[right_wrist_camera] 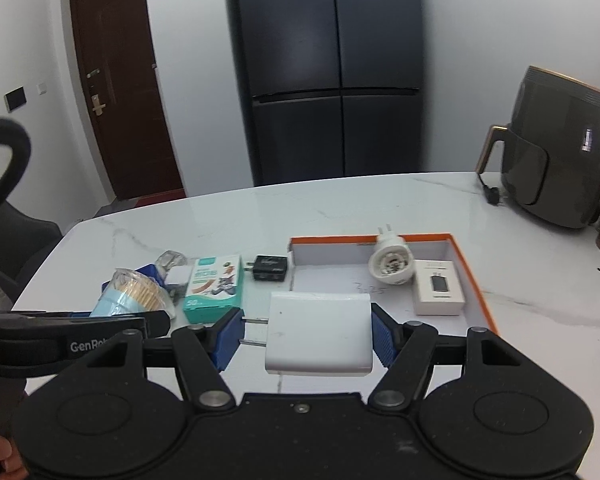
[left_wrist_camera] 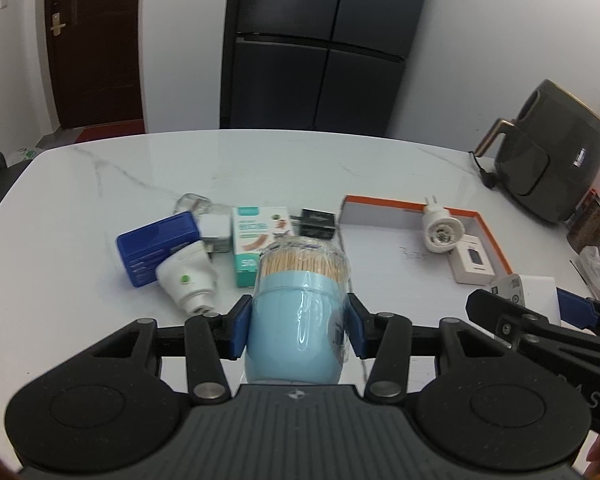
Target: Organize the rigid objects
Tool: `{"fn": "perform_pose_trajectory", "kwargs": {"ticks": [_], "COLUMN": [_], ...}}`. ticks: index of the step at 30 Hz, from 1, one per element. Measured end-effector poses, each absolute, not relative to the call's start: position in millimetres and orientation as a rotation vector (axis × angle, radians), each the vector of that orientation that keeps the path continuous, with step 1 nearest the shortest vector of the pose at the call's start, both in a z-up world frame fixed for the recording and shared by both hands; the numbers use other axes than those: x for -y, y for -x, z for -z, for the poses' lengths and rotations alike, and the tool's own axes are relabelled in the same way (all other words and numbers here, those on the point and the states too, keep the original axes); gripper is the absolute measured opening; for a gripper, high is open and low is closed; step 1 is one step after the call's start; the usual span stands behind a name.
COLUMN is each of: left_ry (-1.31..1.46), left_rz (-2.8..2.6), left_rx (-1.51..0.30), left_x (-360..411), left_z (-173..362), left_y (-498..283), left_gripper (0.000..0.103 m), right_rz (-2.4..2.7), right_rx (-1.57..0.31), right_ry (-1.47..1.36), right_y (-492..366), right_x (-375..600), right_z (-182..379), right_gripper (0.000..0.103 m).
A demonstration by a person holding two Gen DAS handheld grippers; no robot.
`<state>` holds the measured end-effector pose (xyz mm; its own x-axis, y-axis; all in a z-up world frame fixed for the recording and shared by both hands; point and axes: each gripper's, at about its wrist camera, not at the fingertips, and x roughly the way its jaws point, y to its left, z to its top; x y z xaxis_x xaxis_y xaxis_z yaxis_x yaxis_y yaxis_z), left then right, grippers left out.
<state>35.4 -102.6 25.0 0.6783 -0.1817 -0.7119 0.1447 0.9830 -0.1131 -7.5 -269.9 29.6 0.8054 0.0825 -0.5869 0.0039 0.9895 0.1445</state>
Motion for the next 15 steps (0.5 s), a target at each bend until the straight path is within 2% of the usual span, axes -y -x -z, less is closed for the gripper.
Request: {"fn": "perform_pose_trajectory", "kwargs": {"ticks": [15], "left_ry": [0.023], "left_rz": [0.231], "left_rx": [-0.807], "left_x": [135.5], "left_z": [-26.1], "left_y": [-27.4], "left_gripper": [0.048], "right_rz": [0.011], "right_rx": [-0.621], "right_ry": [-0.172], "right_y": [23.9], "right_x": [305.6], "right_z": [-30.3], "right_gripper": [0.079]}}
